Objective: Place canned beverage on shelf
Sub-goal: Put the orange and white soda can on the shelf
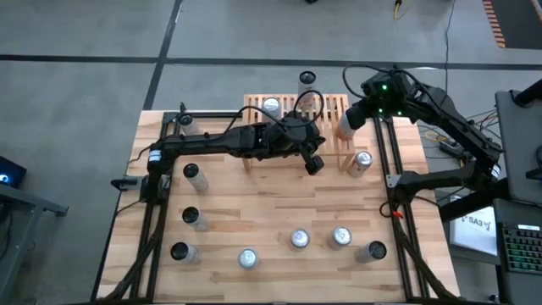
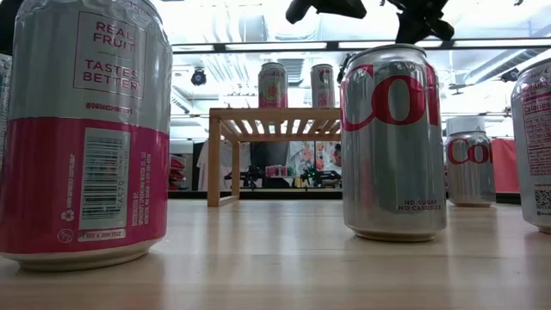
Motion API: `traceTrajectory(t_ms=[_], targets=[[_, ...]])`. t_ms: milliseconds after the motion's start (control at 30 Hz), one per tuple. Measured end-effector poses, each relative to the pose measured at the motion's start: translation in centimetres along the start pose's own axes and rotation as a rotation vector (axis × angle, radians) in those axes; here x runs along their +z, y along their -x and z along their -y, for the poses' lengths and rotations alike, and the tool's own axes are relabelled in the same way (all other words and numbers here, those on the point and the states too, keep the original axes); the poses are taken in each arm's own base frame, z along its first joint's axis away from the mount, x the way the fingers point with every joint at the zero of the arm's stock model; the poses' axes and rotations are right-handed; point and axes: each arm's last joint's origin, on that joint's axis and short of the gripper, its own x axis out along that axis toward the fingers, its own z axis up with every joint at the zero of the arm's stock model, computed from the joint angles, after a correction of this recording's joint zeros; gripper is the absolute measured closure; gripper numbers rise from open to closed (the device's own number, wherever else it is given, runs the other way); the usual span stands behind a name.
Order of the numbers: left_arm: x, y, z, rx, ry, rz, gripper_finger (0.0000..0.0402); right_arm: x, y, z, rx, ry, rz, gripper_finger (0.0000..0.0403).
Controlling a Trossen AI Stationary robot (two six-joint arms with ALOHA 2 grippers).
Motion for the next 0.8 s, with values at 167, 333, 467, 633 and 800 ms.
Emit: traceTrajectory(t_ms=[167, 333, 467, 633, 800], targets=[[0.2, 0.2, 0.1, -0.004, 0.008, 0.008, 0.0402, -0.9, -0.6, 0.1, 0.002, 0.002, -0.028, 0.0394], [0.6, 0.4, 0.1, -0.007, 0.014, 0.026, 0.0402, -1.3, -0.5, 0.1, 0.049, -0.025, -0.027, 0.0394], [1.0, 0.6, 0.1, -0.009, 0.022, 0.047, 0.0402, -1.4, -0.2, -0.1, 0.106, -0.049, -0.034, 0.0394], [1.1, 0.6, 0.1, -0.009, 0.023, 0.055, 0.0402, -1.5, -0.2, -0.1, 0.117, -0.051, -0.044, 0.0394], [1.3, 0.6, 0.2, -0.012, 0.028, 0.072, 0.0402, -1.9, -0.7, -0.2, 0.151, -0.058, -0.070, 0.0394]])
